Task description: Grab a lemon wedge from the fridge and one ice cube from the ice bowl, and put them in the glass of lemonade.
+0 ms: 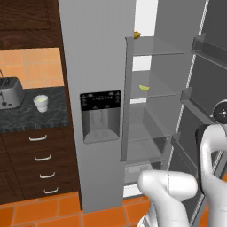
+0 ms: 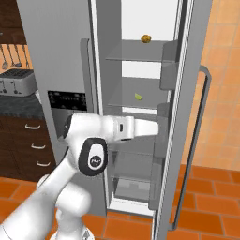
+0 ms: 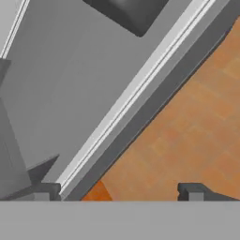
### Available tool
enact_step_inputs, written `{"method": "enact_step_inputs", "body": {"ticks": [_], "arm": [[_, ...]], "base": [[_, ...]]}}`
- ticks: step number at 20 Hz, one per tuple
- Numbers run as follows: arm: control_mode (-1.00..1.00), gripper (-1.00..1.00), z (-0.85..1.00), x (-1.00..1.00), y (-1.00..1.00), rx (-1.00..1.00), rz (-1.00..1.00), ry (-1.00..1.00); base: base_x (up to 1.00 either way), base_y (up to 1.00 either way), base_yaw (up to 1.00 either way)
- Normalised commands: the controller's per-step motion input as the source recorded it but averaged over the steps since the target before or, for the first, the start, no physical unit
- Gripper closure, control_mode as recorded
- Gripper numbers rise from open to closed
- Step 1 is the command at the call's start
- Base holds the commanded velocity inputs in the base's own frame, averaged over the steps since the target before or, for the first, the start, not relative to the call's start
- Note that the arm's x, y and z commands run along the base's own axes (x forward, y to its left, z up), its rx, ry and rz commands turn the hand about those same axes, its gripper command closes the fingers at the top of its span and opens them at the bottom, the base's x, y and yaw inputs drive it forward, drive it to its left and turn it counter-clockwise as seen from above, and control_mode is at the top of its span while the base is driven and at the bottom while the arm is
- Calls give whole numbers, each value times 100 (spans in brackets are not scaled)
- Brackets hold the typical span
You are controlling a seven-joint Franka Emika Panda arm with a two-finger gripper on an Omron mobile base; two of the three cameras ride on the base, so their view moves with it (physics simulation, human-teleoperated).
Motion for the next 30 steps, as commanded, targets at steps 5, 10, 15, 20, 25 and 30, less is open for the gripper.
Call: {"method": "enact_step_inputs", "body": {"ticks": [5, 10, 15, 20, 25, 30], "arm": [[-100, -100, 16, -20, 100, 9, 27, 3], [-100, -100, 50, 8, 97, 29, 46, 37], [-100, -100, 30, 39, 65, 37, 38, 36], [-100, -100, -40, 63, 34, 30, 5, 3], [-100, -100, 2, 2, 27, 13, -30, 29], [-100, -100, -32, 0, 0, 26, -28, 3]], "base": [[0, 0, 0], [0, 0, 0], [0, 0, 0], [0, 0, 0], [0, 0, 0], [0, 0, 0]]}}
